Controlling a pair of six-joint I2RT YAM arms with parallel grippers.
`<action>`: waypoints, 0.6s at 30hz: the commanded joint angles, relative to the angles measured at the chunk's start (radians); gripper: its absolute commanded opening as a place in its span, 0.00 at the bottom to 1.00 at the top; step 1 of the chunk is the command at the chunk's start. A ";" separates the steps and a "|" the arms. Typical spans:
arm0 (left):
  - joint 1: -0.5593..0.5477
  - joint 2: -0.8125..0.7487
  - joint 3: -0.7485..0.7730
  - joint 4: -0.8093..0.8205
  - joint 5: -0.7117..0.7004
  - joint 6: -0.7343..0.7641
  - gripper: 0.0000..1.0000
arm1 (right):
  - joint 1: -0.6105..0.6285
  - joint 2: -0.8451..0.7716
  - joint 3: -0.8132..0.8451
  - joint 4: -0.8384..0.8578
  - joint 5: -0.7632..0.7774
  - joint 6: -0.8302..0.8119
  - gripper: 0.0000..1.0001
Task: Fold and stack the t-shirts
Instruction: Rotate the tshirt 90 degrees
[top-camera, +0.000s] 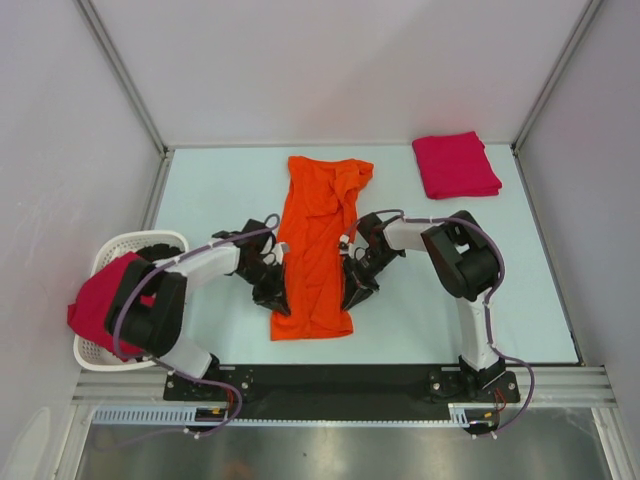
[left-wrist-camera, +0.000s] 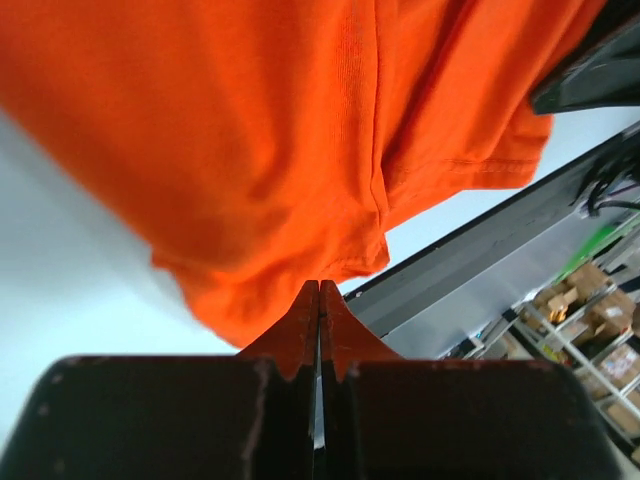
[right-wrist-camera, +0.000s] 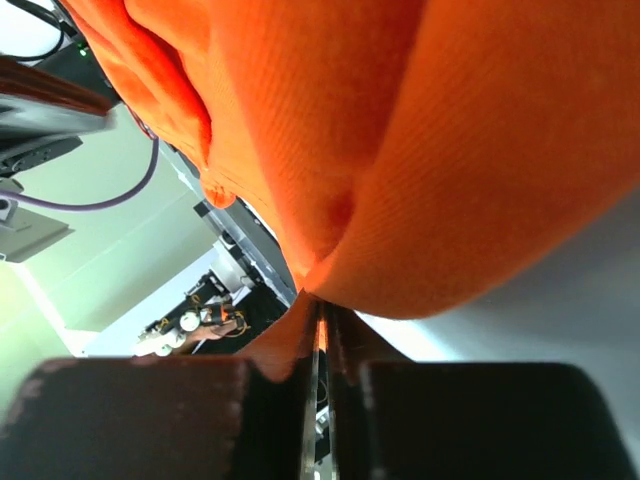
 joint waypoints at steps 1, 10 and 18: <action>-0.060 0.088 0.040 0.043 -0.010 -0.006 0.00 | 0.018 0.019 -0.019 -0.140 0.049 0.010 0.03; -0.073 0.286 0.055 0.011 -0.058 0.021 0.00 | 0.016 -0.047 -0.074 -0.249 0.097 -0.048 0.00; -0.075 0.323 0.064 0.008 -0.069 0.027 0.00 | 0.019 -0.023 -0.097 -0.283 0.139 -0.052 0.05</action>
